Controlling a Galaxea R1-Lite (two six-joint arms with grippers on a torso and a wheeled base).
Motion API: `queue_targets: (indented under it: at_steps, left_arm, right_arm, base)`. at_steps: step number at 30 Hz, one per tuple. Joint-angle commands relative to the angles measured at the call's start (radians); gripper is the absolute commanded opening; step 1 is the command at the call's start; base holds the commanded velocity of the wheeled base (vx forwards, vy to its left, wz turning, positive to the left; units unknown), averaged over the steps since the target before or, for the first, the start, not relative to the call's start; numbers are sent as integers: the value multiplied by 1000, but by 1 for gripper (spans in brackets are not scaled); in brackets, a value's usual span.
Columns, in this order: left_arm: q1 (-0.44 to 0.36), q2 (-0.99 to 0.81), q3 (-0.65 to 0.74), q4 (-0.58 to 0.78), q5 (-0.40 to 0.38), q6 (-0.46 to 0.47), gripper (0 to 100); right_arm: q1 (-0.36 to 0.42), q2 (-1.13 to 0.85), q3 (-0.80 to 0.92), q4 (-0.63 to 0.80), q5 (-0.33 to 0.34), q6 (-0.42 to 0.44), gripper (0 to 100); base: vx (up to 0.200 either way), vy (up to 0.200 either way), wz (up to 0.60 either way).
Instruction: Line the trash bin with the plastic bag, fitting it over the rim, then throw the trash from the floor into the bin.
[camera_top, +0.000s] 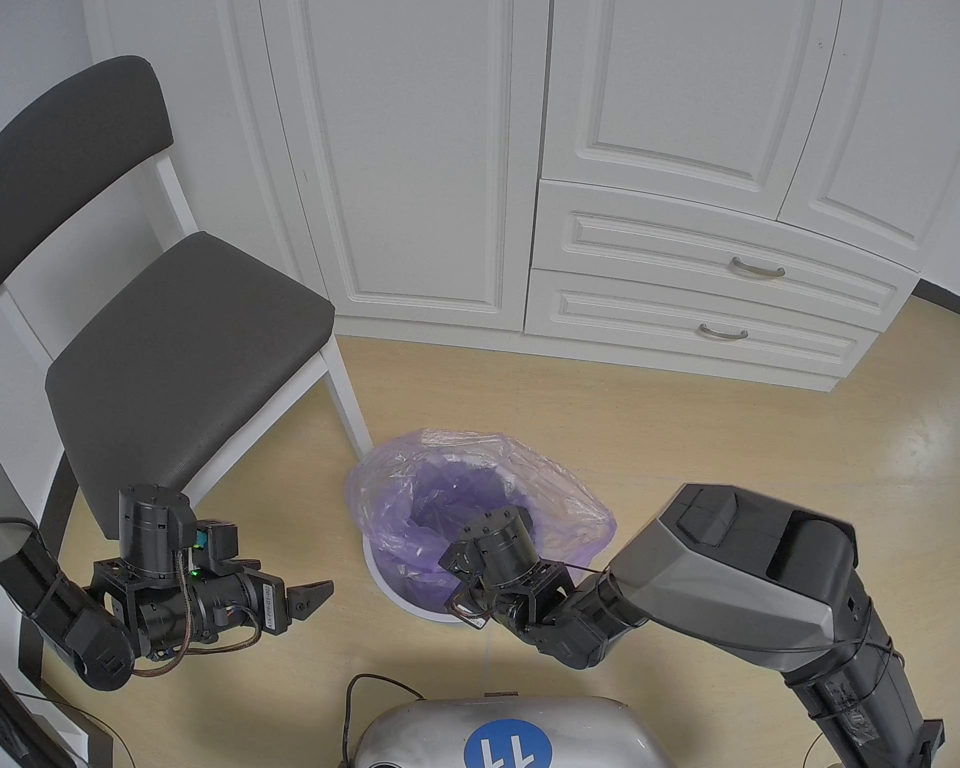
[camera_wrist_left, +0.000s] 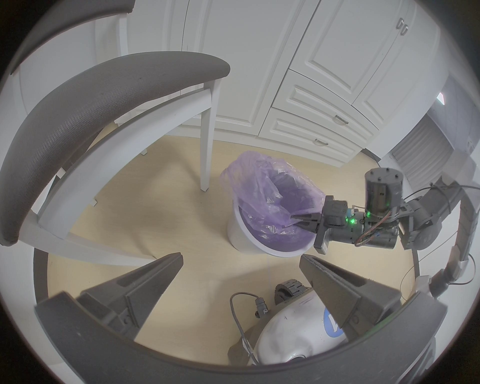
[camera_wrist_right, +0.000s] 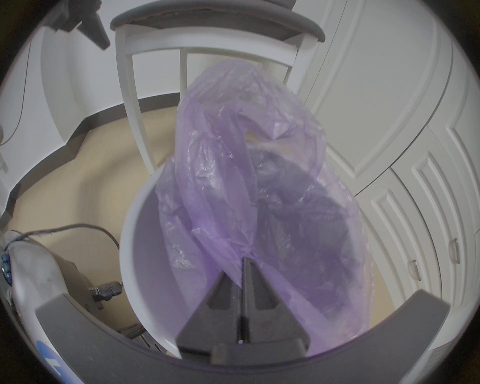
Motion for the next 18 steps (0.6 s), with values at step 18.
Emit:
queue_targets:
  at_steps: [18]
  left_arm:
    - [0,24,-2,0,0,1,100]
  right_arm:
    - [-28,120,-142,8,-20,4,0]
  base:
    - [0,0,0]
